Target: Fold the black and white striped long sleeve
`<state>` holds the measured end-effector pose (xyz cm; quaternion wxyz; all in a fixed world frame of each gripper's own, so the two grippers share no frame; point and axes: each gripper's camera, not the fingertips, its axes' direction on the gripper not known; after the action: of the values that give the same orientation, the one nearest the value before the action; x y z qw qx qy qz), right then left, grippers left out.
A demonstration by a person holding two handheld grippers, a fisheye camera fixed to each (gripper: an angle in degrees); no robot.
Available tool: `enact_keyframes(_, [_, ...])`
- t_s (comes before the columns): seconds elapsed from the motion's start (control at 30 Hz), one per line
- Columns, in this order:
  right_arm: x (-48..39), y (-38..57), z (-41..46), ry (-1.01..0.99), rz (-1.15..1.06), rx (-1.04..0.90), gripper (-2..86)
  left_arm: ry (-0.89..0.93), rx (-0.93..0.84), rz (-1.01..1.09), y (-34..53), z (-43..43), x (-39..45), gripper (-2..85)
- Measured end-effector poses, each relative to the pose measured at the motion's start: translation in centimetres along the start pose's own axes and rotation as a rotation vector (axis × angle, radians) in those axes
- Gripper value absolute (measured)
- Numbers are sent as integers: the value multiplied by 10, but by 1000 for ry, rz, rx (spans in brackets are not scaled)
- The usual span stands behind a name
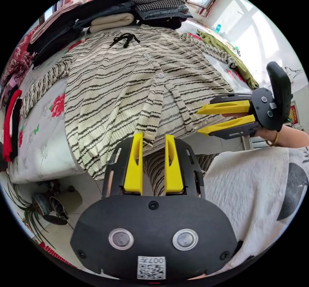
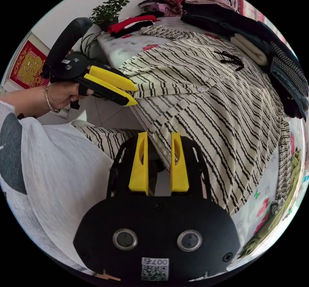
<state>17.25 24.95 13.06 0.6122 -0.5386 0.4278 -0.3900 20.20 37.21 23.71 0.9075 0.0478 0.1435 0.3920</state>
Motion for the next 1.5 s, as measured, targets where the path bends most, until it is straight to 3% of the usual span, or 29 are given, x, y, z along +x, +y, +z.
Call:
enact_keyframes(0.1, [2,-1,2,136,-10,9,76,-40,-14,24,-2,-2,-8,23])
enact_keyframes(0.23, [18,-3,-8,78,24,0,55,39,-19,23,2,-16,-24,1])
enact_keyframes(0.4, [24,12,-60,-16,-17,129,10,229,90,75,14,-81,-36,-5])
enact_keyframes(0.53, [24,14,-73,-97,-64,155,0,238,96,184,15,-110,-27,-5])
enact_keyframes(0.83, [25,-9,-31,-173,-89,52,0,288,44,252,-12,-115,-14,2])
enact_keyframes(1.0, [24,-13,-12,-295,-78,15,18,357,-133,347,-29,-63,15,32])
enact_keyframes(1.07, [22,-12,2,-314,-63,-84,24,405,-149,335,-34,-53,20,45])
enact_keyframes(1.23, [53,31,-29,-275,167,53,30,370,-118,223,-40,-66,1,59])
enact_keyframes(1.4, [119,120,-71,-70,728,243,29,105,42,-236,-20,-110,-89,63])
enact_keyframes(1.5, [132,144,-69,-64,856,250,30,49,72,-414,-15,-121,-127,81])
